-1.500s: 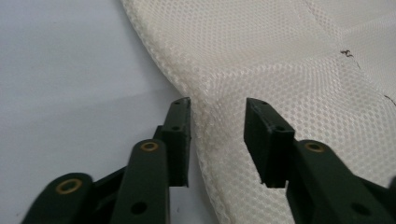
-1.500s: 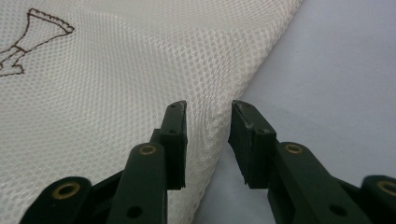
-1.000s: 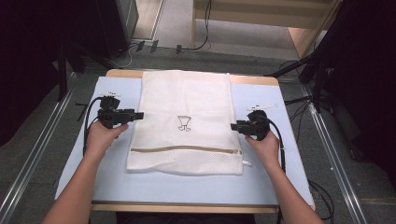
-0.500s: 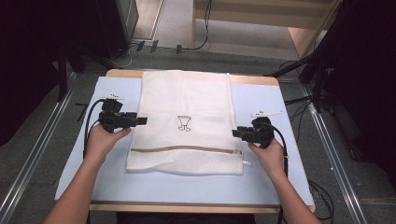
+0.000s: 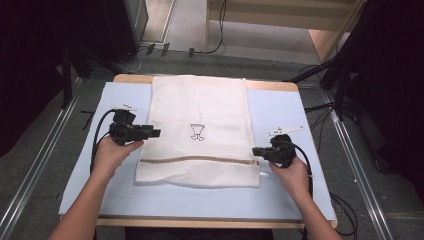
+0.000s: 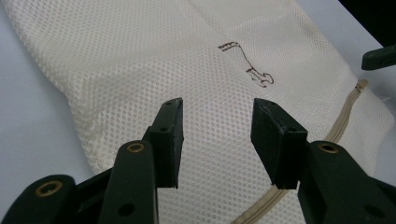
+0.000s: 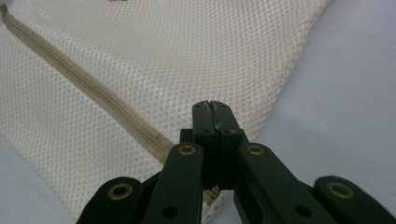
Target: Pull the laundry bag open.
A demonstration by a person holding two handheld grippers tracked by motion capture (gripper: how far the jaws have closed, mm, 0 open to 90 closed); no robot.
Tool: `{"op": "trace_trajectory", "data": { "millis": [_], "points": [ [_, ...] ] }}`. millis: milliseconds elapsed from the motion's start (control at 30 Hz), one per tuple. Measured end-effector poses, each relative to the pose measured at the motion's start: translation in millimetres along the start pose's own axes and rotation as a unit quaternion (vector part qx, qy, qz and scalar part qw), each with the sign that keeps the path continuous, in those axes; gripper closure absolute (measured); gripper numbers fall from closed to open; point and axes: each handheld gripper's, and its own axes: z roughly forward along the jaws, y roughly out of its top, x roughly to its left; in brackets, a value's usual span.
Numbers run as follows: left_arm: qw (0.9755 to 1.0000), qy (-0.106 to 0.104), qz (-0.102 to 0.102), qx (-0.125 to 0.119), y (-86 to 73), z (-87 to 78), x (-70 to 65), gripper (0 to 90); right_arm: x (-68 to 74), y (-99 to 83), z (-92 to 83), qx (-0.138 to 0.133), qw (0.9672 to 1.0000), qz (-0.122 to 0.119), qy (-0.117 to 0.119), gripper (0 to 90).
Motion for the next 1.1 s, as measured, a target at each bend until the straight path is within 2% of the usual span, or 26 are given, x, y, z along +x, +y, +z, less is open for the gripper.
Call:
{"op": "trace_trajectory", "data": {
  "millis": [167,267,333,567,700,933,1100],
  "points": [
    [0.9998,0.01,0.015,0.005,2.4,4.2,-6.1,53.6,-1.3,-3.9,5.1,0.02,0.9997,0.002,0.012,90.0],
    [0.9999,0.006,0.009,0.007,3.8,8.7,-8.7,48.8,-1.5,-6.5,7.8,0.033,0.9994,0.001,0.013,90.0],
    [0.9998,0.003,0.015,0.011,4.7,11.4,-10.5,48.0,-1.2,-7.9,8.5,0.038,0.9992,0.001,0.013,90.0],
    [0.9993,-0.014,0.034,0.002,8.6,18.0,-19.4,47.5,-1.9,-13.3,7.1,0.045,0.9989,0.001,0.014,90.0],
    [0.9986,-0.02,0.049,0.009,10.8,24.1,-25.3,48.8,0.8,-14.9,6.7,0.043,0.9989,0.001,0.017,90.0],
    [0.9976,-0.031,0.058,0.018,14.9,34.9,-36.3,48.5,6.2,-15.3,7.9,0.04,0.999,-0.004,0.02,90.0],
    [0.9962,-0.042,0.072,0.024,16.7,41.9,-46.4,47.5,10.4,-14.0,9.1,0.036,0.9991,-0.014,0.021,90.0]
  ]
}}
